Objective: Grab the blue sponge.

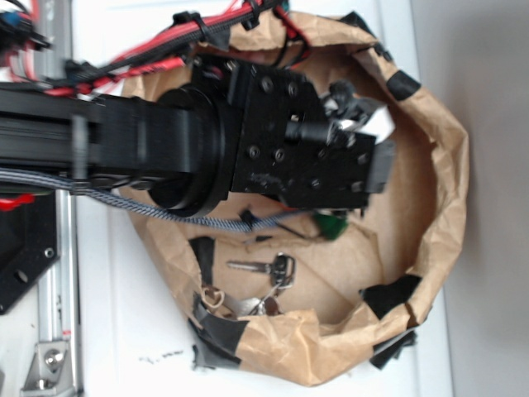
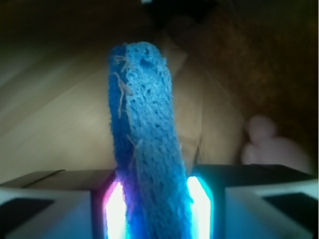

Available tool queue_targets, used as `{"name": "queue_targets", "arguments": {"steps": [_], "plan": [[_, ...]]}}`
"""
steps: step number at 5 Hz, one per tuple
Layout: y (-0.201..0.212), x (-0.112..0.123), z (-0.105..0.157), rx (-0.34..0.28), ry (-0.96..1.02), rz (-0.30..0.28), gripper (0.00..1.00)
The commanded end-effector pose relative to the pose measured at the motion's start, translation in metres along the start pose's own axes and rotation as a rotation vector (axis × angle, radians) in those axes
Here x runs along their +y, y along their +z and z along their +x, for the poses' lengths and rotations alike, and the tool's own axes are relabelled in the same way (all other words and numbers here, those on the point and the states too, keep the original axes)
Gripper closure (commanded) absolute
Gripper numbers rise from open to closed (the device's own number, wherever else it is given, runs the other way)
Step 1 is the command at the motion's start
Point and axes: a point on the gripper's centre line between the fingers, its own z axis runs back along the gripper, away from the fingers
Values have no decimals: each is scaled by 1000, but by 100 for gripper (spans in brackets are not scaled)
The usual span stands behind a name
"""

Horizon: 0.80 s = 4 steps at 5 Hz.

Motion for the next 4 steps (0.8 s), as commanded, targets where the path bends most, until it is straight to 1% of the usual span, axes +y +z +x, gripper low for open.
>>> {"name": "queue_targets", "arguments": {"steps": [1,2,3,4], "plan": [[67,8,-7,18,-505,-40,100],[73,22,-17,-48,-746,-72,100],[79,39,-12,-88,-903,-116,100],[81,49,-6,-72,-894,-151,100]]}}
